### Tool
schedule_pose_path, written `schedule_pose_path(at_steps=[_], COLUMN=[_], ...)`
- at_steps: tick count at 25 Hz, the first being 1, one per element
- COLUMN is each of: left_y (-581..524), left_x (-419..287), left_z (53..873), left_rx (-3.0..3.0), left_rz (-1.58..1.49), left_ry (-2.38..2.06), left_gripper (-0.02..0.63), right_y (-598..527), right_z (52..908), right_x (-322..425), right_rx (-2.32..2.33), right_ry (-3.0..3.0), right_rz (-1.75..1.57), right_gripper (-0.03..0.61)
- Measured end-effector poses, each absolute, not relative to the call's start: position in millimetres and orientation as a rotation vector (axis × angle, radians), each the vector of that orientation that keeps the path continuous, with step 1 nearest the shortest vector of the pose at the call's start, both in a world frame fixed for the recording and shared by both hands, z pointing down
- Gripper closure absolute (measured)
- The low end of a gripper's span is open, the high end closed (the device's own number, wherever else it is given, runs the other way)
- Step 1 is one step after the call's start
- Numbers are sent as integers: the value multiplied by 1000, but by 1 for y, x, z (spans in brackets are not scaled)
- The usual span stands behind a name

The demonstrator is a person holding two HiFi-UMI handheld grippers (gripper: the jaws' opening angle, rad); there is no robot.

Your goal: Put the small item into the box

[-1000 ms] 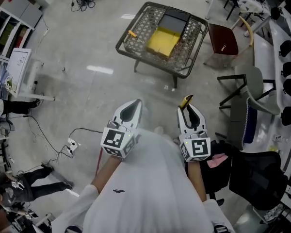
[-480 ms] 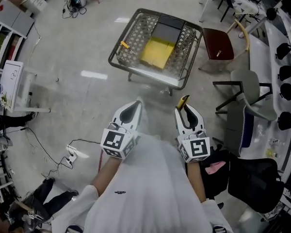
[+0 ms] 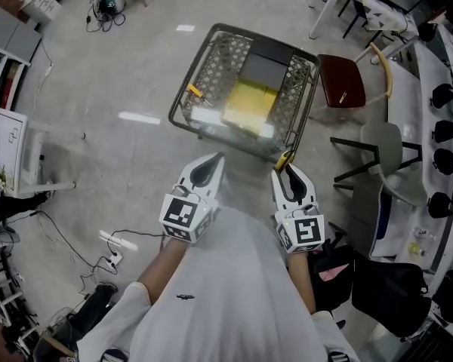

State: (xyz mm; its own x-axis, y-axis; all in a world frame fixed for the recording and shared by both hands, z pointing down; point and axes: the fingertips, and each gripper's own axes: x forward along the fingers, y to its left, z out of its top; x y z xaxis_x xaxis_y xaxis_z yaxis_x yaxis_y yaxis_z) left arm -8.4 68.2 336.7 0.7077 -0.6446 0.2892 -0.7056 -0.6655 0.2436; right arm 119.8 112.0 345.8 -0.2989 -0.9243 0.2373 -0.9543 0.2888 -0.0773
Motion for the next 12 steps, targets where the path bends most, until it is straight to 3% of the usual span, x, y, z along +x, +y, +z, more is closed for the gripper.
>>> schedule_pose_path(at_steps=[12], left_y=[-53], left_x=[-30], left_z=[347], left_rx=[2608], left_rz=[246], left_ry=[-928], left_gripper=[612], right_y=[-6], right_z=[352], right_x=[96], right_rx=[1837], right_ry=[-2306], right_rz=[296], right_gripper=[472])
